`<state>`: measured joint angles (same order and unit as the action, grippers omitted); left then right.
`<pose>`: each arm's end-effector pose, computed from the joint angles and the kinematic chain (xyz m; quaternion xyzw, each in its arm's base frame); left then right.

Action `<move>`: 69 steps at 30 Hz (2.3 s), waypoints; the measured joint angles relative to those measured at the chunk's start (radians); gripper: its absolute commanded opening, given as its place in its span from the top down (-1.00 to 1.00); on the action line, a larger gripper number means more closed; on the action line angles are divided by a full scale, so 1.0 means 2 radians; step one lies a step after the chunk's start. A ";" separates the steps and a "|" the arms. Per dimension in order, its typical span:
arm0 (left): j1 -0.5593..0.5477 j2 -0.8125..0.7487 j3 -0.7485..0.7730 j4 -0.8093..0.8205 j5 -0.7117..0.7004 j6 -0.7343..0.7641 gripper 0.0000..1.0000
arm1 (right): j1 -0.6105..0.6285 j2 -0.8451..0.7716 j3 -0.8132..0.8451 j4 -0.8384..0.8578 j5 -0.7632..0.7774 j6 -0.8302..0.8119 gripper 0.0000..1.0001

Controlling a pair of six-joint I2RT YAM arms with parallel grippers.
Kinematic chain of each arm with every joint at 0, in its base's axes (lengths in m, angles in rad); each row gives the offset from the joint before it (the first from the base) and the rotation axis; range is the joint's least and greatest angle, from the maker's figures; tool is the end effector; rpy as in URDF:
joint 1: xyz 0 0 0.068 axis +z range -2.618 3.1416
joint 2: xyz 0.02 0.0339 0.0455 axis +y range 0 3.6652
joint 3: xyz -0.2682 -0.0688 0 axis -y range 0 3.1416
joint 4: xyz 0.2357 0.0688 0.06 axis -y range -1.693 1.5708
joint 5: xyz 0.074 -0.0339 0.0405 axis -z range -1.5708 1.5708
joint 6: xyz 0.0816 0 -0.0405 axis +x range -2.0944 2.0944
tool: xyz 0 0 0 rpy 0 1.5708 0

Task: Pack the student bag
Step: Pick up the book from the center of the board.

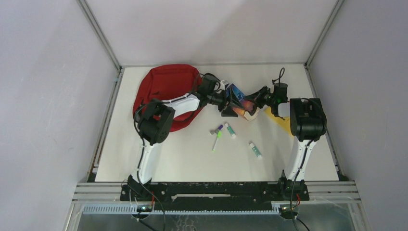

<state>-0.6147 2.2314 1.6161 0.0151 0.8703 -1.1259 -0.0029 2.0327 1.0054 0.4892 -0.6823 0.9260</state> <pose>0.3857 -0.3486 0.1667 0.0125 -0.8258 0.5637 0.0124 0.4308 0.0502 0.1125 0.2194 0.8067 0.4677 0.2870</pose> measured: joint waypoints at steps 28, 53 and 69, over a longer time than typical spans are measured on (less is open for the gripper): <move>0.034 0.004 -0.072 -0.046 -0.126 -0.034 0.27 | 0.025 -0.010 0.009 0.005 -0.013 -0.003 1.00; 0.050 -0.065 -0.072 -0.023 -0.189 0.020 1.00 | 0.027 -0.142 -0.010 -0.266 0.041 -0.127 -0.99; 0.040 -0.081 -0.072 -0.023 -0.213 0.026 1.00 | 0.032 -0.339 -0.296 -0.095 0.049 0.141 -0.99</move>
<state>-0.5354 2.0697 1.4715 -0.0311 0.4450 -1.0733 0.0605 1.3556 0.4126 0.2985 -0.5850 1.2076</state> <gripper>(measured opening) 0.341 0.993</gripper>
